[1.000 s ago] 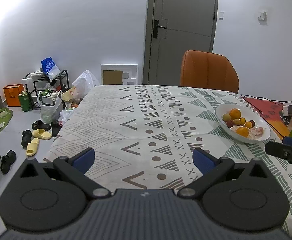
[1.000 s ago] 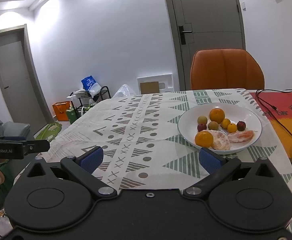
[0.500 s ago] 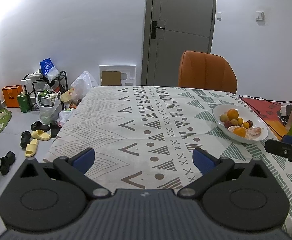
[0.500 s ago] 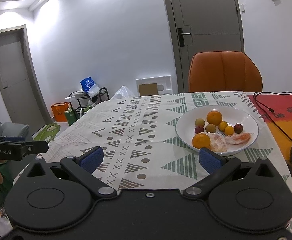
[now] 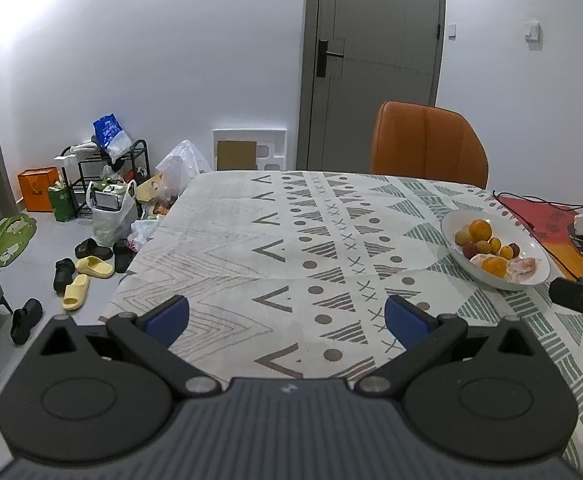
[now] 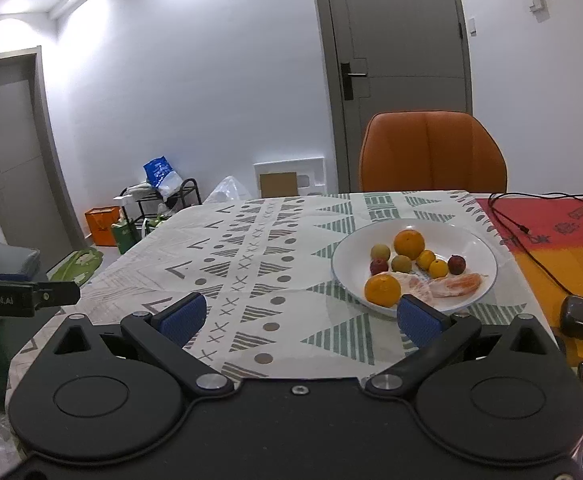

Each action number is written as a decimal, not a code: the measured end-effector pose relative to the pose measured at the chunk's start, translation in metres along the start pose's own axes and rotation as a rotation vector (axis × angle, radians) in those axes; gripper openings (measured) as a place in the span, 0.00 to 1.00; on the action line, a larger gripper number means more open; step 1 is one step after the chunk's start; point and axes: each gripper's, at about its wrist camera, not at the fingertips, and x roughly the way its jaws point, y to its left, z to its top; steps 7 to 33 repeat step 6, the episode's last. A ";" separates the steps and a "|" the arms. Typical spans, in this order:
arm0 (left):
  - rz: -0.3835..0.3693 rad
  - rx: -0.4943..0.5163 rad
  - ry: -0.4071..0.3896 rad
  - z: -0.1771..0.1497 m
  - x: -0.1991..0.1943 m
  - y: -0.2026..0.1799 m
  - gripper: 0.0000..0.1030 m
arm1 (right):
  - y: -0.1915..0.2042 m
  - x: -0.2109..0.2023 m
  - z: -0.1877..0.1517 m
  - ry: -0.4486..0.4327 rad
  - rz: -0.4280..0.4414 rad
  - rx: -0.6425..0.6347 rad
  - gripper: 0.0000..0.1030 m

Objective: Organize fruits

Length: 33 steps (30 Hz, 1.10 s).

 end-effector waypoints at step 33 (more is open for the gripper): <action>-0.015 0.014 0.010 -0.002 0.008 -0.005 1.00 | -0.003 0.003 -0.002 0.014 -0.010 -0.004 1.00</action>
